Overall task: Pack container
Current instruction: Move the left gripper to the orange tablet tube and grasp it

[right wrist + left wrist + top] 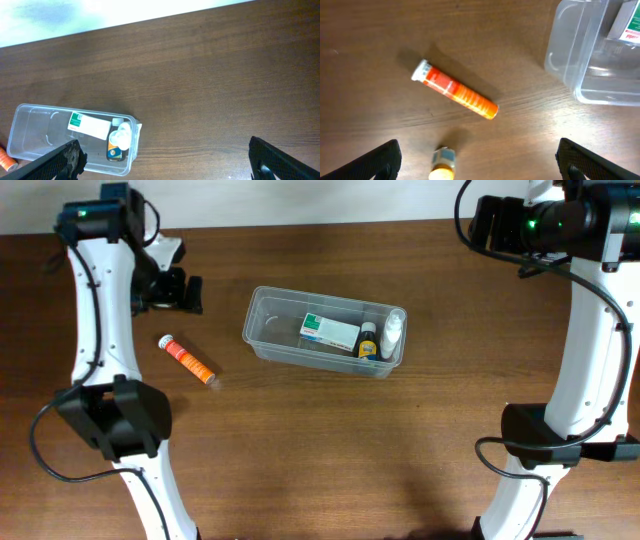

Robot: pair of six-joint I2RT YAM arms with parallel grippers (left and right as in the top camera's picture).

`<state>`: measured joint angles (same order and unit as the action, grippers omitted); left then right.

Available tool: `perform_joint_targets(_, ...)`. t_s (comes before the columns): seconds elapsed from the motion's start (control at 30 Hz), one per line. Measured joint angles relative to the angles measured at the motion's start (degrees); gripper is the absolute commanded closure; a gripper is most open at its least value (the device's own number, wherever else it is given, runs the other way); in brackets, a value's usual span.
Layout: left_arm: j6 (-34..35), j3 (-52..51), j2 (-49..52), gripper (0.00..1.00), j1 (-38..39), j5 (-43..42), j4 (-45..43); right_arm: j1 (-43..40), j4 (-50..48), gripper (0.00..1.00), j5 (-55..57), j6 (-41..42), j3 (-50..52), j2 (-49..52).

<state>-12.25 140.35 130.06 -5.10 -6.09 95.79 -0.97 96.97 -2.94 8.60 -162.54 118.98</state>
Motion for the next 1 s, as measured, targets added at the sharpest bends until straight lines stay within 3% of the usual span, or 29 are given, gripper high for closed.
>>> perform_joint_targets(0.27, 2.5, -15.1, 0.0, 0.01, -3.0, -11.2, -9.3, 0.0, 0.0, 0.02, 0.0, 0.0, 0.0, 0.0)
perform_joint_targets(0.6, 3.5, -28.0, 0.0, 0.01, -3.7, -14.0, -17.6, 0.0, 0.0, 0.02, 0.0, 0.0, 0.0, 0.0)
perform_joint_targets(0.7, 4.3, -28.5, 0.0, 0.01, -3.7, -12.8, -17.9, 0.0, 0.0, 0.02, 0.0, 0.0, 0.0, 0.0)
perform_joint_targets(1.0, 22.5, -29.4, 0.0, 0.01, -3.7, 1.0, -23.8, 0.0, 0.0, 0.02, 0.0, 0.0, 0.0, 0.0)
